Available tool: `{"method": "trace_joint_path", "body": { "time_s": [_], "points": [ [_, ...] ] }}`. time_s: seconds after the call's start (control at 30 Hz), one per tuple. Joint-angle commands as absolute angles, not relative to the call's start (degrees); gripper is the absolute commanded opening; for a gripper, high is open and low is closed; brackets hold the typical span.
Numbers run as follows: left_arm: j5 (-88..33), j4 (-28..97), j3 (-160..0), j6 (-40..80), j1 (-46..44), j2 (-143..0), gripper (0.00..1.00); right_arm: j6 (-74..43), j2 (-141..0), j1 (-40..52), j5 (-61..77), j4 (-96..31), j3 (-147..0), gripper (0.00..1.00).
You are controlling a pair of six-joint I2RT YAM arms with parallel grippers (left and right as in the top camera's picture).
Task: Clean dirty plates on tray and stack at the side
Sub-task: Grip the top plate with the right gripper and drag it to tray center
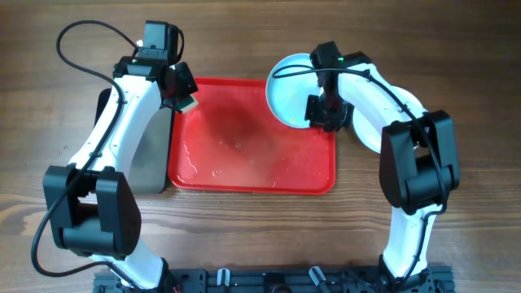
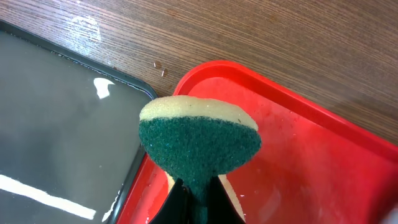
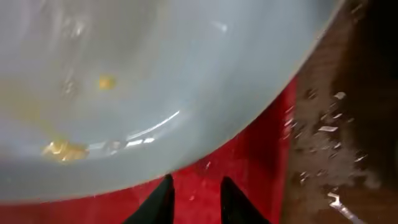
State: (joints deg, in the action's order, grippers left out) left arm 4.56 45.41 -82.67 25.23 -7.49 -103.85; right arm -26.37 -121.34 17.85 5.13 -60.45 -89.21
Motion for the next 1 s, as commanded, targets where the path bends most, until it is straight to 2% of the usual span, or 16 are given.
{"method": "trace_joint_path", "body": {
  "time_s": [0.0,0.23,0.37,0.43,0.57,0.77,0.93,0.97],
  "points": [
    [4.10,45.19,-82.39,26.17,-7.60,-104.27,0.04,-23.94,-122.37,23.00,8.88,-62.98,-88.49,0.25],
    [4.10,44.62,-82.39,26.17,-7.60,-104.27,0.04,-23.05,-121.67,33.85,10.17,-63.48,-91.07,0.25],
    [4.10,44.62,-82.39,26.17,-7.60,-104.27,0.04,-25.91,-120.51,28.45,4.19,-62.13,-96.90,0.33],
    [4.10,44.62,-82.39,26.15,-7.60,-104.27,0.04,-25.06,-120.09,22.52,3.86,-57.74,-98.04,0.37],
    [4.10,44.60,-82.39,26.17,-7.60,-104.27,0.04,-20.45,-121.27,11.97,4.05,-51.03,-97.78,0.38],
    [4.10,44.62,-82.39,26.17,-7.60,-104.27,0.04,-16.32,-126.15,10.66,3.51,-37.04,-97.76,0.38],
    [4.10,44.62,-82.39,26.17,-7.60,-104.27,0.04,-11.97,-128.81,10.44,3.62,-35.03,-97.76,0.39],
    [4.10,44.62,-82.39,26.17,-7.60,-104.27,0.04,-11.99,-128.95,10.41,3.42,-34.98,-97.76,0.34]
  ]
}}
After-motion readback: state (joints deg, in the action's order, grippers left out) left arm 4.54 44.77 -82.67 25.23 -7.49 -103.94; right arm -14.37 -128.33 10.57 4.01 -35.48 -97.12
